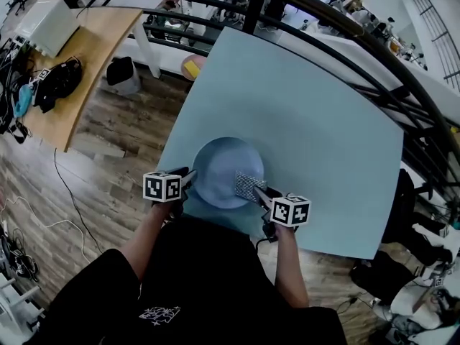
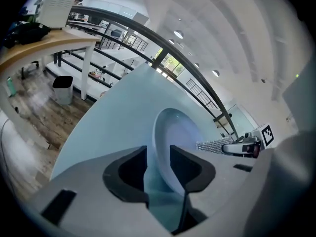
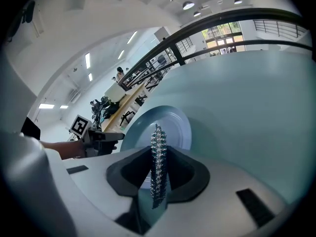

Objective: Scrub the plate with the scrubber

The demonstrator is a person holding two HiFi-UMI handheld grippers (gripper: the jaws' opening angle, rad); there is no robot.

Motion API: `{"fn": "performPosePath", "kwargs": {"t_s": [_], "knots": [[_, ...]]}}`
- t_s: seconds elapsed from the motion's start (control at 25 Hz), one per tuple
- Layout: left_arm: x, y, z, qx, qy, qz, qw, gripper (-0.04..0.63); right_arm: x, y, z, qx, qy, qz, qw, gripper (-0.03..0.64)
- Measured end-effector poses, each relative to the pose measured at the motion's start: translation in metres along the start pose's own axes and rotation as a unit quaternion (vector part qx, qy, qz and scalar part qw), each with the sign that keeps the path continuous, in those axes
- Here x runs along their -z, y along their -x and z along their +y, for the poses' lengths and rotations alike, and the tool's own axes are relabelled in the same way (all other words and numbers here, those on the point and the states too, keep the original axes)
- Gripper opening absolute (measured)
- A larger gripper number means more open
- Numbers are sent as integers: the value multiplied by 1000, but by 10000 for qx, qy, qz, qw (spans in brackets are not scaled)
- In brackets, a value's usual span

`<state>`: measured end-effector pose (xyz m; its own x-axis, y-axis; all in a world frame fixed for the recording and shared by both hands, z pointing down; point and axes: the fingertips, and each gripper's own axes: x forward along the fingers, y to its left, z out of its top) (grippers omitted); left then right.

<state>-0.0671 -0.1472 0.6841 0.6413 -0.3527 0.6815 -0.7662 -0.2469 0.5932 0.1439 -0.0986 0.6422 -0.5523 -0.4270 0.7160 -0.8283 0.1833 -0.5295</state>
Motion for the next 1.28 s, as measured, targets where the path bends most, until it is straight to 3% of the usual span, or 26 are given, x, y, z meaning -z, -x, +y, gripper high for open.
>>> {"fn": "performPosePath", "kwargs": {"t_s": [0.28,0.64,0.8,1.28], "knots": [[-1,-12,4,34,140,216,9997,129,7,-4,-3,28,-188,298,9994,86],[7,-20,11,231,1041,495,9931,103,9,-13,-9,82,-248,670,9974,86],[8,-22,12,293,1287,576,9896,55,9,-18,-10,74,-325,787,9963,86],[4,-27,13,229,1339,614,9888,46,12,-44,-1,-57,-311,1076,9937,87]]}}
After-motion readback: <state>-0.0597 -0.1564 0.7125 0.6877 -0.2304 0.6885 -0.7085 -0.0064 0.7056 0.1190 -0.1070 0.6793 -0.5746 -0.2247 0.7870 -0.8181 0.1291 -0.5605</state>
